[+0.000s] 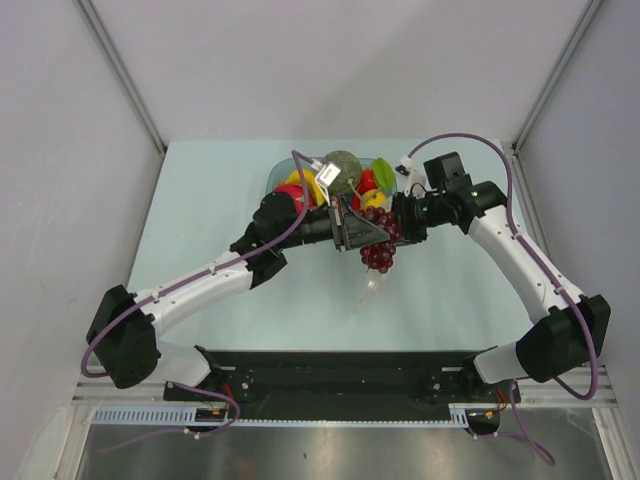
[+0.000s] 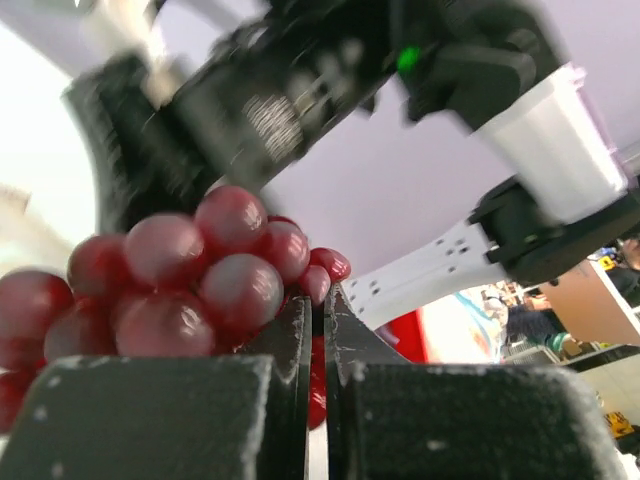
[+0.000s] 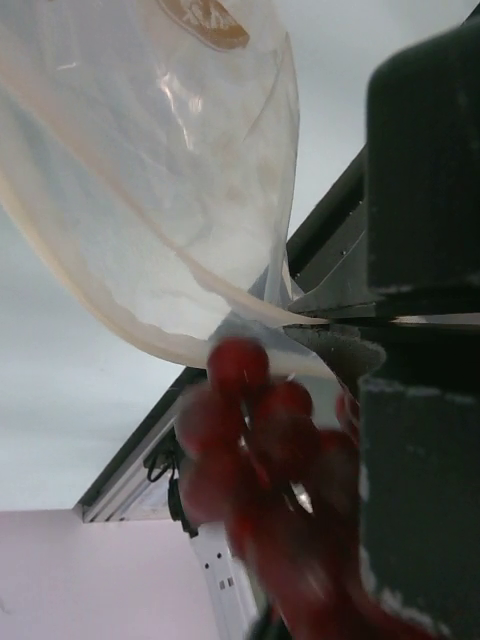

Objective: Place the food in the zip-top bag and seal the zipper
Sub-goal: Place the fake fruit in the zipper food storage bag.

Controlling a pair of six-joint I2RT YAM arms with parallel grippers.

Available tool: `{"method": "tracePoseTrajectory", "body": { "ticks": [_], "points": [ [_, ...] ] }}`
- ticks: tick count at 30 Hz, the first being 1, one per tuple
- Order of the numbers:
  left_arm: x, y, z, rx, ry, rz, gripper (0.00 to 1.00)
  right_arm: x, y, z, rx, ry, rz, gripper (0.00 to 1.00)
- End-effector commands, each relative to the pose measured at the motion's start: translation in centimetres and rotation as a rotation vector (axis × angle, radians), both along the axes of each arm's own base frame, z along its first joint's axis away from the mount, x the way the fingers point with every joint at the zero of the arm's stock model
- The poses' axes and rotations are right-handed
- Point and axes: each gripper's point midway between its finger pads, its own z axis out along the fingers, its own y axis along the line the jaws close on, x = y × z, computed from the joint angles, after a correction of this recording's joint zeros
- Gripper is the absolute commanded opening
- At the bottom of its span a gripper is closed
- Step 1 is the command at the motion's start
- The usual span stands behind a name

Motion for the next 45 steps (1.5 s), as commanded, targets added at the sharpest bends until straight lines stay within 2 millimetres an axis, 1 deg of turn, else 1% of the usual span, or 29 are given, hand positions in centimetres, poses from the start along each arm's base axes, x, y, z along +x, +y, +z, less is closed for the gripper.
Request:
{"method": "tracePoseTrajectory", "body": {
  "ticks": [1, 2, 3, 5, 6, 7, 9, 12, 15, 18, 19, 23, 24, 26, 27, 28, 29, 30, 31, 32, 34, 35, 37, 38, 40, 41, 43, 44, 45],
  "points": [
    [0.9, 0.4, -2.5, 0.077, -0.036, 0.056, 0.0, -1.7, 1.3, 5.7, 0.166, -0.107, 0.101, 0.0],
    [1.2, 0.6, -3.3, 0.105, -0.029, 0.068, 0.0, -1.8, 1.2, 6.0, 0.17, -0.122, 0.108, 0.0],
    [2.0, 1.1, -4.8, 0.158, 0.0, 0.099, 0.0, -1.8, 1.1, 6.0, 0.164, -0.138, 0.109, 0.0],
    [2.7, 2.0, -5.9, 0.206, -0.013, 0.127, 0.0, -1.9, 0.7, 6.0, 0.142, -0.166, 0.113, 0.0],
    [3.5, 3.0, -7.1, 0.26, -0.014, 0.164, 0.0, -1.9, 0.4, 6.0, 0.129, -0.178, 0.112, 0.0],
    [3.9, 3.5, -7.6, 0.284, -0.017, 0.188, 0.0, -2.0, 0.3, 6.0, 0.118, -0.201, 0.128, 0.0],
    [4.3, 4.7, -8.9, 0.358, -0.038, 0.221, 0.0, -2.2, -0.1, 5.7, 0.091, -0.203, 0.133, 0.0],
    [4.9, 5.8, -10.2, 0.437, -0.049, 0.271, 0.0, -2.3, -0.3, 5.7, 0.08, -0.227, 0.155, 0.0],
    [5.1, 6.3, -10.5, 0.465, -0.053, 0.286, 0.0, -2.5, -0.1, 5.9, 0.093, -0.237, 0.18, 0.0],
    [4.8, 6.3, -9.1, 0.438, -0.099, 0.28, 0.0, -2.6, 0.1, 5.8, 0.105, -0.243, 0.207, 0.0],
    [4.7, 6.2, -7.7, 0.398, -0.14, 0.282, 0.0, -2.5, 0.1, 5.6, 0.107, -0.246, 0.21, 0.0],
    [3.3, 6.7, -4.5, 0.335, -0.221, 0.25, 0.0, -1.9, 0.4, 3.9, 0.105, -0.238, 0.242, 0.0],
    [3.0, 6.8, -4.0, 0.327, -0.237, 0.247, 0.0, -1.9, 0.6, 2.8, 0.102, -0.215, 0.256, 0.0],
    [2.0, 7.6, -2.7, 0.301, -0.263, 0.25, 0.0, -1.4, 1.1, 2.2, 0.13, -0.224, 0.272, 0.0],
    [1.7, 8.0, -2.0, 0.288, -0.284, 0.254, 0.0, -1.5, 1.3, 1.2, 0.136, -0.209, 0.281, 0.0],
    [1.4, 8.3, -1.4, 0.28, -0.303, 0.257, 0.0, -0.8, 1.7, 0.9, 0.153, -0.234, 0.289, 0.0],
    [0.8, 8.8, 0.0, 0.255, -0.336, 0.266, 0.0, -0.8, 2.0, 0.8, 0.182, -0.239, 0.306, 0.0],
    [0.7, 9.1, 0.8, 0.247, -0.372, 0.277, 0.0, -0.7, 2.3, 0.6, 0.206, -0.244, 0.321, 0.0],
    [0.5, 9.4, 0.9, 0.258, -0.379, 0.277, 0.0, -0.3, 2.8, 0.2, 0.237, -0.257, 0.324, 0.0],
    [0.2, 9.7, 2.1, 0.244, -0.408, 0.285, 0.0, -0.3, 3.1, 0.2, 0.264, -0.256, 0.33, 0.0],
    [0.0, 9.8, 3.2, 0.239, -0.462, 0.276, 0.0, 0.4, 3.6, -0.4, 0.295, -0.275, 0.317, 0.0],
    [-0.2, 9.8, 4.4, 0.217, -0.495, 0.273, 0.0, 0.4, 3.9, -0.8, 0.313, -0.243, 0.31, 0.0],
    [-0.7, 9.3, 5.2, 0.196, -0.556, 0.233, 0.0, 0.6, 4.1, -1.7, 0.313, -0.217, 0.305, 0.0],
    [-0.9, 9.1, 6.5, 0.164, -0.593, 0.232, 0.0, 0.6, 4.3, -2.3, 0.312, -0.194, 0.312, 0.0],
    [-1.4, 8.0, 6.9, 0.139, -0.62, 0.18, 0.0, 0.4, 4.3, -2.9, 0.319, -0.152, 0.32, 0.0],
    [-1.7, 7.4, 8.1, 0.102, -0.651, 0.167, 0.0, 0.3, 4.3, -3.0, 0.334, -0.136, 0.33, 0.0],
    [-1.9, 6.3, 8.4, 0.077, -0.662, 0.138, 0.0, 0.0, 3.9, -2.9, 0.343, -0.12, 0.336, 0.0],
    [-2.5, 5.7, 9.5, 0.038, -0.684, 0.116, 0.0, -0.2, 3.8, -2.8, 0.35, -0.115, 0.341, 0.0],
    [-2.6, 5.4, 9.8, 0.023, -0.689, 0.105, 0.0, 0.0, 3.2, -2.6, 0.353, -0.129, 0.34, 0.0]
  ]
}}
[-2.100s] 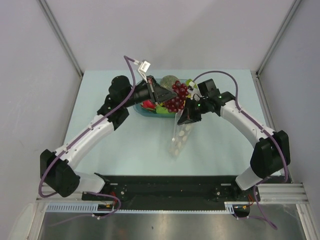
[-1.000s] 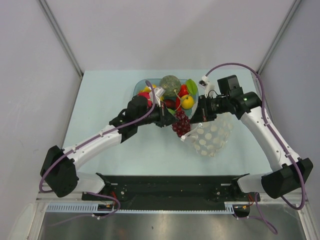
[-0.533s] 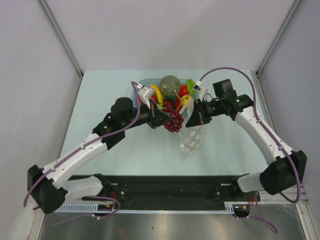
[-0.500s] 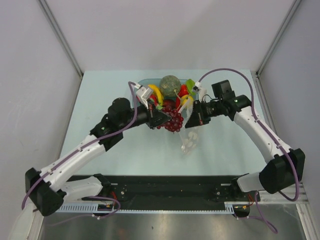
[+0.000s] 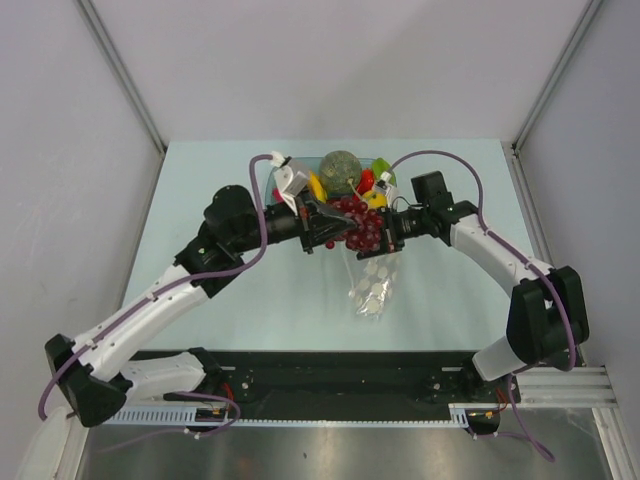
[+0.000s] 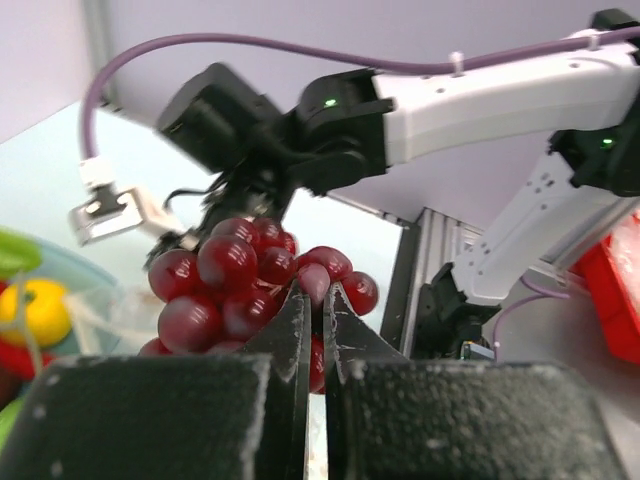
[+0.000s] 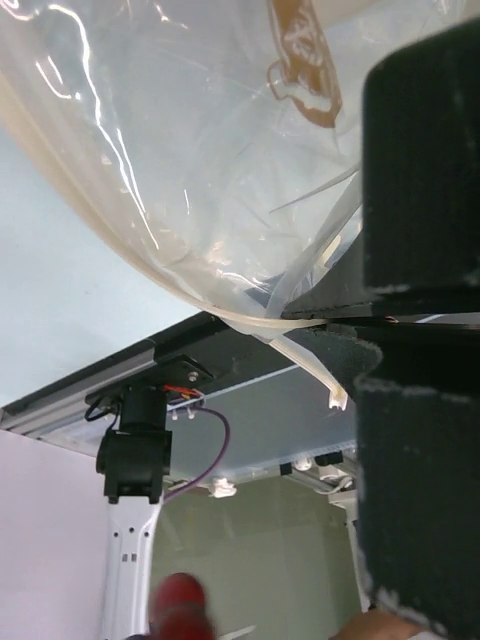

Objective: Place the food in the zip-top bag and seal the zipper
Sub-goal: Place the fake fruit in the zipper food storage bag.

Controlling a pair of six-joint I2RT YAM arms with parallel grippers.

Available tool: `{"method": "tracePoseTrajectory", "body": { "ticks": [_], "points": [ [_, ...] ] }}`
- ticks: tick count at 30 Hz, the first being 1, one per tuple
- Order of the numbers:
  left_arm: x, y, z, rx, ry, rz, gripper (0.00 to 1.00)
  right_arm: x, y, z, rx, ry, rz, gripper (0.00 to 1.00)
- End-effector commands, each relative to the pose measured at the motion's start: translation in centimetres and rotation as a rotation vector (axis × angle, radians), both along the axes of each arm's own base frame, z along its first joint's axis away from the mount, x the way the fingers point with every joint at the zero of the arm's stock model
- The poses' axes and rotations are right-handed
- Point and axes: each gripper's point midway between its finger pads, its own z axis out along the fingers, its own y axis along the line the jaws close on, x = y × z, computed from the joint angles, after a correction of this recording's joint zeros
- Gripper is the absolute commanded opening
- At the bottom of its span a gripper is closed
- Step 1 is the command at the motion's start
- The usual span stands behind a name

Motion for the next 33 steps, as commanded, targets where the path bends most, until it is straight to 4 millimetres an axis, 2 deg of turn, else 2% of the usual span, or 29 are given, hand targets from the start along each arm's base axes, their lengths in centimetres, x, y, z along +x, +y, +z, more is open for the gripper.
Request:
{"method": "tracePoseTrajectory", "body": {
  "ticks": [1, 2, 3, 5, 8, 11, 12, 14, 15, 18, 20, 21, 22, 25, 28, 31, 33],
  "points": [
    [-1.7, -2.4, 5.3, -0.126, -0.163, -0.128, 0.0, -0.4, -0.9, 1.9, 0.075, -0.019, 0.037, 0.0],
    [-1.9, -2.7, 6.2, -0.15, -0.184, -0.147, 0.0, -0.6, -1.2, 2.1, 0.088, -0.01, 0.044, 0.0],
    [-2.1, -3.2, 6.2, -0.156, -0.179, -0.165, 0.0, -0.2, -2.1, 2.3, 0.096, -0.003, 0.023, 0.0],
    [-1.9, -4.1, 6.5, -0.179, -0.178, -0.19, 0.0, -0.9, -3.0, 2.6, 0.12, 0.019, 0.036, 0.0],
    [-2.5, -5.5, 6.3, -0.213, -0.136, -0.252, 0.0, -2.0, -4.4, 2.1, 0.146, 0.068, 0.057, 0.0],
    [-1.8, -7.5, 3.5, -0.206, -0.067, -0.284, 0.0, -2.8, -5.2, 1.8, 0.18, 0.103, 0.076, 0.0],
    [-1.0, -8.5, 1.5, -0.185, -0.012, -0.287, 0.0, -2.9, -5.3, 1.9, 0.189, 0.109, 0.079, 0.0],
    [-0.1, -9.2, -0.8, -0.178, 0.063, -0.277, 0.0, -3.2, -5.8, 2.3, 0.22, 0.106, 0.09, 0.0],
    [0.5, -9.9, -2.7, -0.16, 0.11, -0.282, 0.0, -3.3, -6.0, 2.4, 0.225, 0.106, 0.091, 0.0],
    [1.3, -10.7, -5.7, -0.131, 0.188, -0.294, 0.0, -4.2, -6.9, 2.8, 0.253, 0.132, 0.086, 0.0],
    [1.9, -10.7, -7.1, -0.118, 0.218, -0.3, 0.0, -4.2, -7.5, 3.1, 0.268, 0.132, 0.079, 0.0],
    [2.2, -10.7, -7.6, -0.111, 0.233, -0.296, 0.0, -4.0, -7.8, 2.5, 0.275, 0.065, 0.102, 0.0],
    [2.6, -10.7, -8.5, -0.097, 0.252, -0.29, 0.0, -5.1, -8.0, 2.8, 0.275, 0.148, 0.1, 0.0],
    [3.3, -9.9, -10.7, -0.047, 0.275, -0.264, 0.0, -4.3, -8.6, 2.2, 0.282, 0.175, 0.066, 0.0],
    [4.0, -9.0, -13.8, 0.06, 0.291, -0.206, 0.0, -4.1, -9.2, 2.1, 0.27, 0.148, 0.056, 0.0],
    [4.7, -7.7, -18.0, 0.229, 0.325, -0.122, 0.0, -4.3, -9.4, 2.0, 0.244, 0.142, 0.061, 0.0],
    [6.0, -7.3, -19.6, 0.31, 0.297, -0.055, 0.0, -3.9, -10.1, 2.1, 0.239, 0.136, 0.029, 0.0]
  ]
}}
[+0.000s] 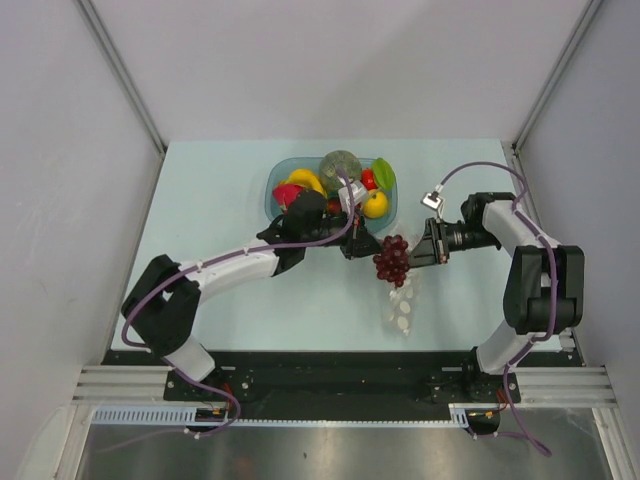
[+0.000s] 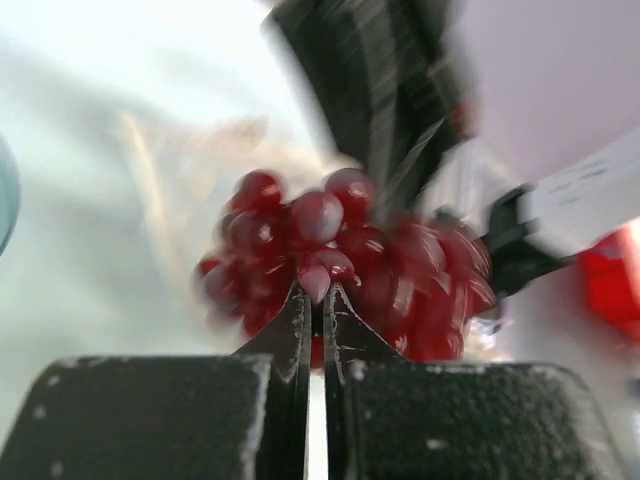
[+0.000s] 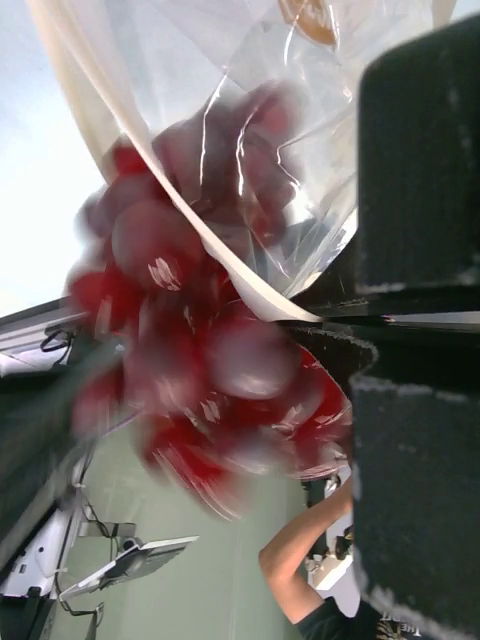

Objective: Place the food in the zip-top bag and seal the zipper
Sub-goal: Place the fake fruit in the zipper food storage bag.

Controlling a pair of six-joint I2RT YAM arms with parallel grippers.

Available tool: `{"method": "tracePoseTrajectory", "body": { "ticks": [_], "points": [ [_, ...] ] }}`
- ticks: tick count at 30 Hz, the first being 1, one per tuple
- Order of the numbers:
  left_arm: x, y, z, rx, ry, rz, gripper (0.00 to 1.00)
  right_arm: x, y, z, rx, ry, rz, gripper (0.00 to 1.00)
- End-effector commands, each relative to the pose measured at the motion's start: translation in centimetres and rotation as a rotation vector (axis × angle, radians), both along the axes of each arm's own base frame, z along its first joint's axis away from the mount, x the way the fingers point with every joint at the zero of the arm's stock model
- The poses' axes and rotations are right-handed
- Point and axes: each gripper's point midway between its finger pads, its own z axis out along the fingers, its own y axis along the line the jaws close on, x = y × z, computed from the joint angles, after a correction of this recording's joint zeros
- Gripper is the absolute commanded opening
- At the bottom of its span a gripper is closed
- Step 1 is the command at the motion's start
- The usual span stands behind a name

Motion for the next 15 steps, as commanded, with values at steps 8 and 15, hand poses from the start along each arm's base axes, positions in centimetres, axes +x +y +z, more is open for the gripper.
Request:
{"method": "tracePoseTrajectory", "body": {
  "ticks": [8, 15],
  "points": [
    [-0.2, -1.0, -4.5, 0.425, -0.235, 0.011, 0.0, -1.4, -1.1, 4.0, -0.017, 0.025, -0.034, 0.0],
    [-1.2, -3.1, 0.2, 0.354, -0.211, 0.056, 0.0, -1.8, -0.5, 4.5, -0.025, 0.009, -0.007, 0.0]
  ]
}}
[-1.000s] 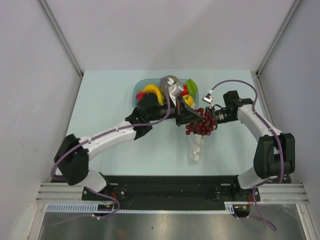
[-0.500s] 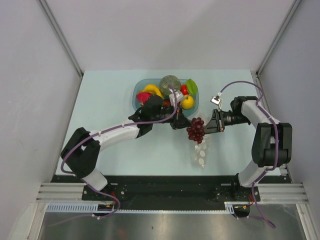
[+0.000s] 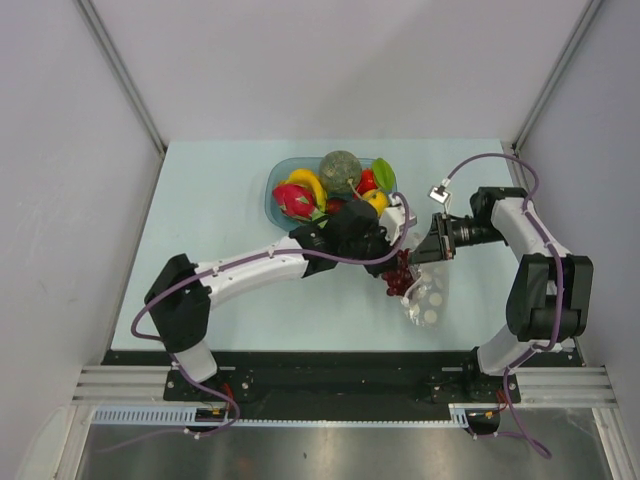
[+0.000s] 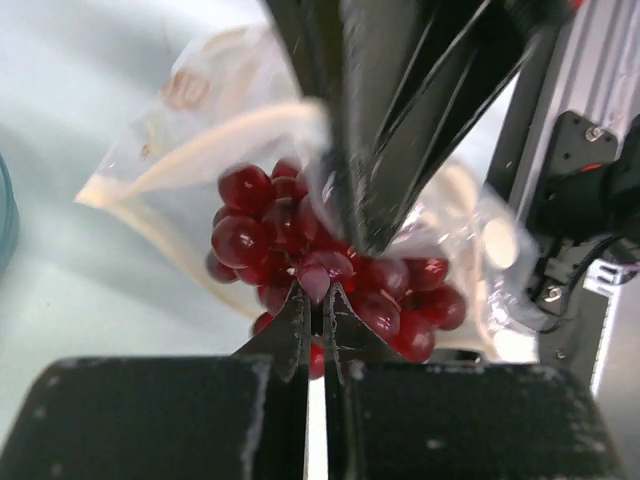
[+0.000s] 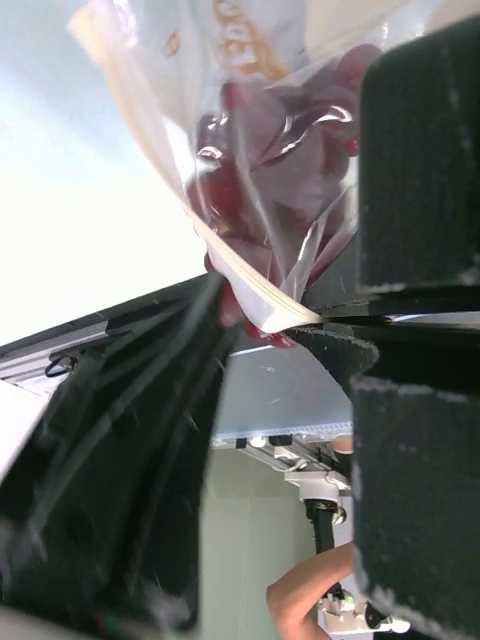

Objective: Place the food in the zip-top bag and seal the zipper
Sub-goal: Place the fake fruit in the zipper food storage bag.

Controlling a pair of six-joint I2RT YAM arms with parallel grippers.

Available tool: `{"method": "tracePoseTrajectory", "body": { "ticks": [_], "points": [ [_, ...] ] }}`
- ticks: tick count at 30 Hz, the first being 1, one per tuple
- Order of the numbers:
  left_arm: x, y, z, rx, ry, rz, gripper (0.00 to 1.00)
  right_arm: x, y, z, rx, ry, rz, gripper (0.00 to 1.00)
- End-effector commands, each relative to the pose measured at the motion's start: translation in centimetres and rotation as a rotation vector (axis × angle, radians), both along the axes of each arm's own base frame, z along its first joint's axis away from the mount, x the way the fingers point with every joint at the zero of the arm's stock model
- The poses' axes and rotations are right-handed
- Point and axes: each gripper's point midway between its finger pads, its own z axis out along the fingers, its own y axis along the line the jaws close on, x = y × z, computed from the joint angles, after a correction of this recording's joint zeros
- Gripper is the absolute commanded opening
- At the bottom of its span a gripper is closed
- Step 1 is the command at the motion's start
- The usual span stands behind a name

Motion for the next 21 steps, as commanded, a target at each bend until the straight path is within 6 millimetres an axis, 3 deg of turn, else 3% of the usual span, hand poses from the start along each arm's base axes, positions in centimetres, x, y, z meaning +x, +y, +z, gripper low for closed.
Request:
{"method": "tracePoseTrajectory", "body": {
  "ticks": [1, 4, 8, 12, 17, 18, 20, 21],
  "points": [
    [0.3, -0.7, 6.4, -0.115, -0.015, 0.041, 0.0, -2.6, 0.9, 3.3, 0.033, 0.086, 0.021, 0.0],
    [0.3, -0.5, 8.4, -0.133, -0.004, 0.076, 0.0, -3.2, 1.8, 4.4, 0.049, 0.063, 0.053, 0.0],
    [1.2, 1.4, 7.4, -0.012, 0.003, 0.165, 0.0, -3.6, 3.1, 7.6, 0.113, 0.012, 0.076, 0.0],
    [1.4, 4.2, 6.6, 0.063, -0.048, 0.219, 0.0, -6.0, 5.0, 10.8, 0.181, -0.086, 0.17, 0.0],
    [1.9, 7.9, 6.7, 0.144, -0.097, 0.292, 0.02, -7.6, 7.5, 11.8, 0.178, -0.136, 0.275, 0.0],
    [0.5, 8.2, 7.4, 0.1, -0.066, 0.239, 0.14, -7.4, 7.7, 11.8, 0.166, -0.156, 0.275, 0.0],
    [0.5, 9.2, 9.7, -0.022, -0.051, 0.22, 0.32, -6.5, 8.1, 12.3, 0.171, -0.171, 0.253, 0.0],
    [-0.7, 10.5, 10.6, -0.1, 0.0, 0.172, 0.48, -6.2, 8.2, 12.6, 0.168, -0.179, 0.242, 0.0]
  ]
}}
